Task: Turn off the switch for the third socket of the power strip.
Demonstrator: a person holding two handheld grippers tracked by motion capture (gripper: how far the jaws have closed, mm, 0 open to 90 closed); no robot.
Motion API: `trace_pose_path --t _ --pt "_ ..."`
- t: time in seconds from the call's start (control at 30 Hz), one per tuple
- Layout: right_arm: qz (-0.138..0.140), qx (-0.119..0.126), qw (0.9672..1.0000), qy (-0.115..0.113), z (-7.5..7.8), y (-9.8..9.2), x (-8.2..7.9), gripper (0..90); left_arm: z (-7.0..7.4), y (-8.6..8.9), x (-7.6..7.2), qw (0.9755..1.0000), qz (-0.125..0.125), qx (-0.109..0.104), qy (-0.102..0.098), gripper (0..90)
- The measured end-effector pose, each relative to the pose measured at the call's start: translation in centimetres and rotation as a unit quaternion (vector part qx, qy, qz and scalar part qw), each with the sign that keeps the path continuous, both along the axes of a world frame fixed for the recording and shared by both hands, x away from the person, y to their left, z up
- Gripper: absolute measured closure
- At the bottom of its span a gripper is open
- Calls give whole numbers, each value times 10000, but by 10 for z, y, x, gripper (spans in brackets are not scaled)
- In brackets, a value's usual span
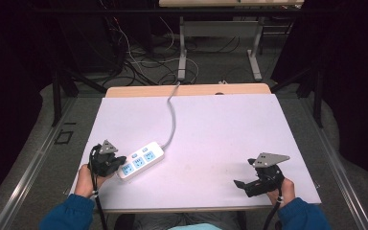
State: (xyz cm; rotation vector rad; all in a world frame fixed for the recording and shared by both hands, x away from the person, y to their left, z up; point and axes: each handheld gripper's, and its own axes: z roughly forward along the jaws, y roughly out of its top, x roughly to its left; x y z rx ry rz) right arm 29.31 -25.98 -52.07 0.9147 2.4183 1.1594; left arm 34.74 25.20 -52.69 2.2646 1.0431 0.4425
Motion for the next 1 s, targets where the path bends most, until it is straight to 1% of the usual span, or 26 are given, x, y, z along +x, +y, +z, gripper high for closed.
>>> trace_pose_path --t 0.5,0.53,0.6,0.63,0.73,1.0 --pt "1 0 10000 0 0 0 0 57 1 0 -1 10000 4 19 32 900" --pt "17 -11 10000 28 0 0 0 57 0 0 -1 10000 13 11 16 900" --pt "-1 2 10000 0 0 0 0 57 3 0 -1 10000 17 -46 -30 900" --pt "2 -1 10000 0 0 0 0 57 3 0 -1 10000 23 -28 -56 900" --pt "5 3 10000 0 0 0 0 57 2 0 -1 10000 28 -34 -27 900" --pt "4 -4 10000 -8 0 0 0 57 2 0 -1 10000 35 -56 -38 900"
